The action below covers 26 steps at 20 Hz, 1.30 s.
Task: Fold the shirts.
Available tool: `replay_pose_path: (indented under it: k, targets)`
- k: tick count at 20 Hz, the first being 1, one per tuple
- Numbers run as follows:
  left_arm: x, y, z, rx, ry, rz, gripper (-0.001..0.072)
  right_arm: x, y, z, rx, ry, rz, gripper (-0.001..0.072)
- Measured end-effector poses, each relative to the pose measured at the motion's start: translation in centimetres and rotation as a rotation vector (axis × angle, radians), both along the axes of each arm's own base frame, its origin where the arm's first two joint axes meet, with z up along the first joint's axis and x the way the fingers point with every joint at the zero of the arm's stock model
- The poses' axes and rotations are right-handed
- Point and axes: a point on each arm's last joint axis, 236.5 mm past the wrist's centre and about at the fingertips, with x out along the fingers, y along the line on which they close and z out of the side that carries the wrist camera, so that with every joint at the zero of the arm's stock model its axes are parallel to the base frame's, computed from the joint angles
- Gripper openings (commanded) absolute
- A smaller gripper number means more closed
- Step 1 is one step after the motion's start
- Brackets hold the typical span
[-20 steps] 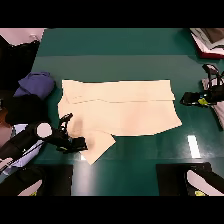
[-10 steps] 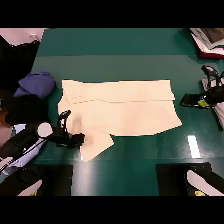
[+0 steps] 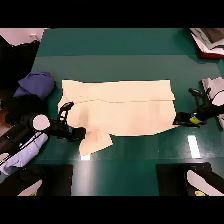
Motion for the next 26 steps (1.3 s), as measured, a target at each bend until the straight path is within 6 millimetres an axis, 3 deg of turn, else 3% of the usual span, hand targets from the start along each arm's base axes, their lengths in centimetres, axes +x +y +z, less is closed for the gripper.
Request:
replay_pose_path:
  k: [4,10,15,19,22,26]
  targets:
    - [0.0,-0.1,0.2,-0.001,0.0,-0.011,0.0027,-0.1,1.4,-1.2,0.063,0.021,-0.04,0.0568]
    - [-0.5,0.0,0.2,0.003,0.01,-0.035,0.0027,0.3,2.2,-2.8,0.103,0.049,-0.076,0.0014]
    - [-0.6,0.1,0.2,0.005,0.009,-0.047,0.0026,1.7,1.9,-1.2,0.086,-0.061,-0.072,0.0011]
    - [-0.9,0.1,1.0,0.014,0.014,-0.084,0.0026,1.6,2.0,0.9,0.079,-0.12,-0.055,0.001]
    - [-1.2,0.2,3.4,0.021,0.007,-0.143,0.0026,-0.4,2.3,2.7,0.079,-0.109,-0.024,0.0009]
    - [-1.2,0.1,8.7,0.002,-0.065,-0.203,0.0026,-4.0,2.2,4.9,0.053,-0.069,-0.011,0.0009]
